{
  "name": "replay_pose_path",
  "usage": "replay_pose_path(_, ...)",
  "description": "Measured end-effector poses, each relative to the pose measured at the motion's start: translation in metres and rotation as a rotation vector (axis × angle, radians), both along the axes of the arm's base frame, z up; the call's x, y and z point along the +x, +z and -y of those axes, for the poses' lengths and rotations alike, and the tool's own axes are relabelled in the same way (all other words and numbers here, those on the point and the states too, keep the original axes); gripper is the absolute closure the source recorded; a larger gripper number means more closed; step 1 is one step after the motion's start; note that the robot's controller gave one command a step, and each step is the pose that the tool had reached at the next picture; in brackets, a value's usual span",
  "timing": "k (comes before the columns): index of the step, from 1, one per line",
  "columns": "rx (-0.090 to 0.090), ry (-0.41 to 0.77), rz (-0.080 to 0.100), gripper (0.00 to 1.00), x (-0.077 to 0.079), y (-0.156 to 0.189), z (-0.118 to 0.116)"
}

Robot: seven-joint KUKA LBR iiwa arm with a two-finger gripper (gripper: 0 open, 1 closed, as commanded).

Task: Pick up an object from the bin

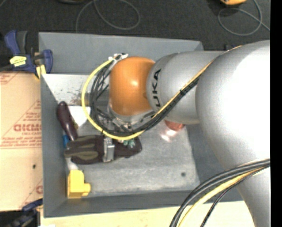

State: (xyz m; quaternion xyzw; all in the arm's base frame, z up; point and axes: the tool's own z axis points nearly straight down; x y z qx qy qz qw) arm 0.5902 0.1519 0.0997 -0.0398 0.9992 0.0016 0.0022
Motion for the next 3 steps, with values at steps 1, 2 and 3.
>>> replay_pose_path(1, 0.001, -0.235, 0.005, 1.0, 0.001, -0.0154, 0.0166)
replay_pose_path(2, 0.001, -0.236, 0.005, 0.0, 0.0009, -0.0156, 0.0166)
replay_pose_path(3, 0.002, -0.24, 0.005, 1.0, 0.001, -0.0154, 0.0166)
